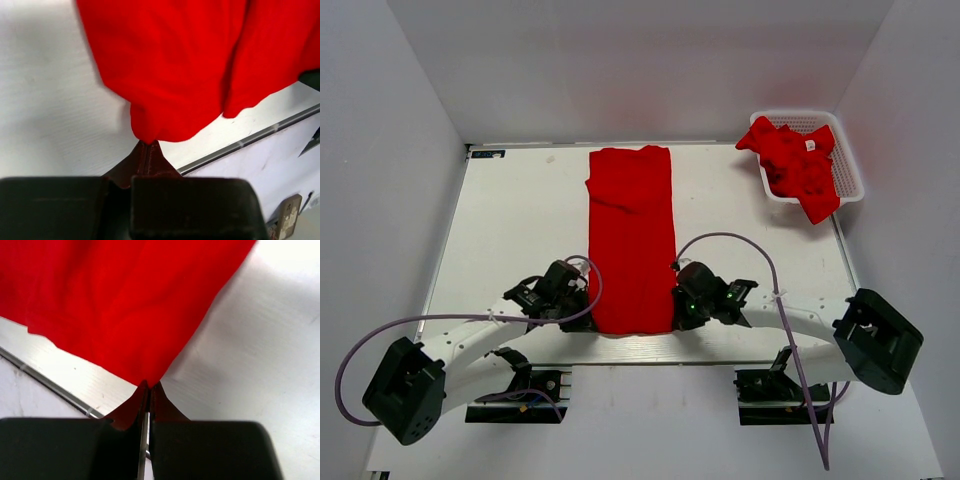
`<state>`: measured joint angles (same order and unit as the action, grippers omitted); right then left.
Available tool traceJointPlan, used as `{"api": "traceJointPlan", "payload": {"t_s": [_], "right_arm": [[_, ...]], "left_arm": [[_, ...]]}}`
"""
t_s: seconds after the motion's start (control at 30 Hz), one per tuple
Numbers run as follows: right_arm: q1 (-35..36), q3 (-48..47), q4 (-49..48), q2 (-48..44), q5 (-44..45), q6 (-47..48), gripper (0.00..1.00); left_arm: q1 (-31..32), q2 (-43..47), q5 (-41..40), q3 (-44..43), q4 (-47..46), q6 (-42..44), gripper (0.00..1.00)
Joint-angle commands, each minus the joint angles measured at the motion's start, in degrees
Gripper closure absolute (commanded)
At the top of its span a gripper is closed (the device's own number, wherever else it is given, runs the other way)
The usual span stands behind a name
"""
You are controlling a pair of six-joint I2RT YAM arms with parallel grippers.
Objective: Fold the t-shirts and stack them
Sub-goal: Grab the bottom of the folded rectangular tshirt with both arms, then fold the folded rectangular tshirt in 1/3 of the way
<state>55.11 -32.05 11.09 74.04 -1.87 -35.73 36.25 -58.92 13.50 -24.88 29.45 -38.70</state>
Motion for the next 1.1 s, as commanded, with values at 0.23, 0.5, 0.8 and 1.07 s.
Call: {"api": "traceJointPlan", "payload": {"t_s": [0.23, 0.5, 0.8, 1.07], "right_arm": [[-1.3, -15.7, 5.9, 5.8, 18.5, 0.7, 1.00], [-6.0, -26.8, 6.0, 13.6, 27.8, 3.8, 1.00], [-10.9, -38.5, 6.8, 22.0, 26.0, 9.8, 1.00], [-15.5, -47.5, 6.8, 30.3, 23.7, 13.2, 1.00]], "left_arm": [[-0.7, -5.8, -15.9, -14.4, -1.0, -0.8, 1.00], [-2.6, -19.3, -23.6, -26.2, -4.2, -0.2, 1.00], [-6.7, -27.7, -28.3, -37.7, -2.1, 2.5, 1.00], [-9.9, -33.3, -27.1, -44.1, -7.6, 9.0, 1.00]]}}
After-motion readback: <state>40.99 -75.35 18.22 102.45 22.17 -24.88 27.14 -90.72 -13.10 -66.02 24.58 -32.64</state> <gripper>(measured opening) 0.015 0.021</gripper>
